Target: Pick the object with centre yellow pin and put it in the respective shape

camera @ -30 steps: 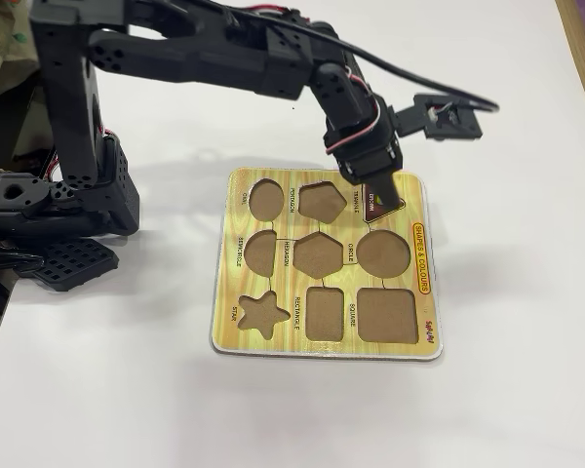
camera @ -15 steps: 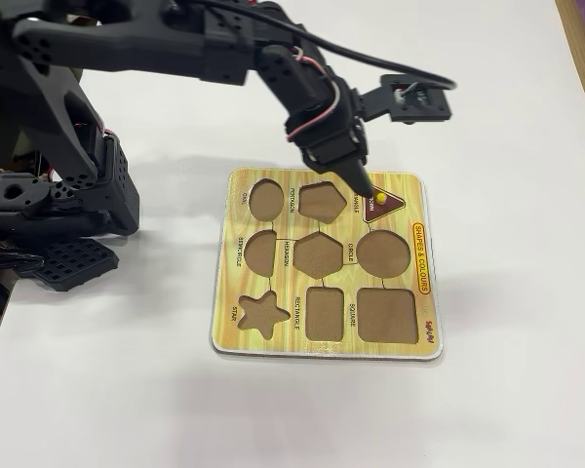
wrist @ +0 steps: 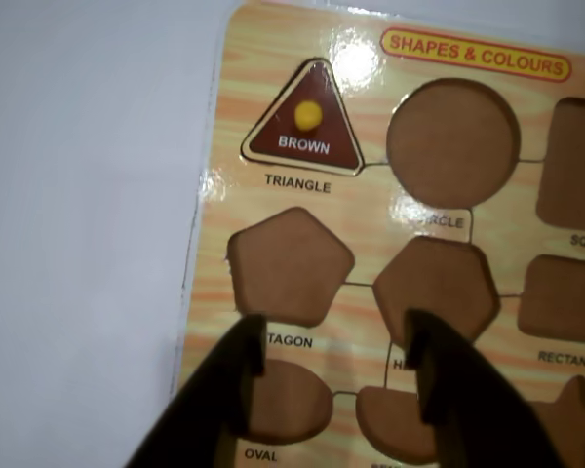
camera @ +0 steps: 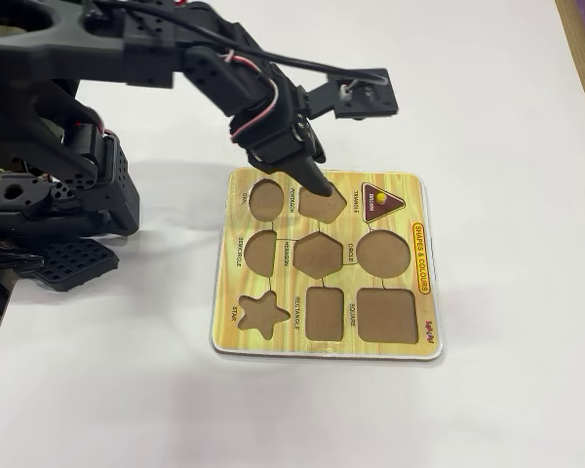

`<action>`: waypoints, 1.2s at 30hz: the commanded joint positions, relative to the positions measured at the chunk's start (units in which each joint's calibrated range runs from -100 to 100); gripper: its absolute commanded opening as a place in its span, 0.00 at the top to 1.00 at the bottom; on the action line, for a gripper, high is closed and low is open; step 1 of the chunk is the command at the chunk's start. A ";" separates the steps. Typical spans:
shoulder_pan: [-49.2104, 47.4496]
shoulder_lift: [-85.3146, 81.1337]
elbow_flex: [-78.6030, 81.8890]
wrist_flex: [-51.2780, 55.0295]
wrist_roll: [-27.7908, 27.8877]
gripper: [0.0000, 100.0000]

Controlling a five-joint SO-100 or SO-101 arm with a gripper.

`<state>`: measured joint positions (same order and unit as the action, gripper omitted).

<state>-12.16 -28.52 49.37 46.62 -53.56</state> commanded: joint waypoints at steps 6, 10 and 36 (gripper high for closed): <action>1.32 -14.91 10.34 -0.55 0.06 0.83; 3.37 -21.02 15.20 -0.55 0.06 0.83; 13.14 -56.83 48.11 -0.55 0.06 0.83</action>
<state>0.37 -82.56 95.68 46.70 -53.61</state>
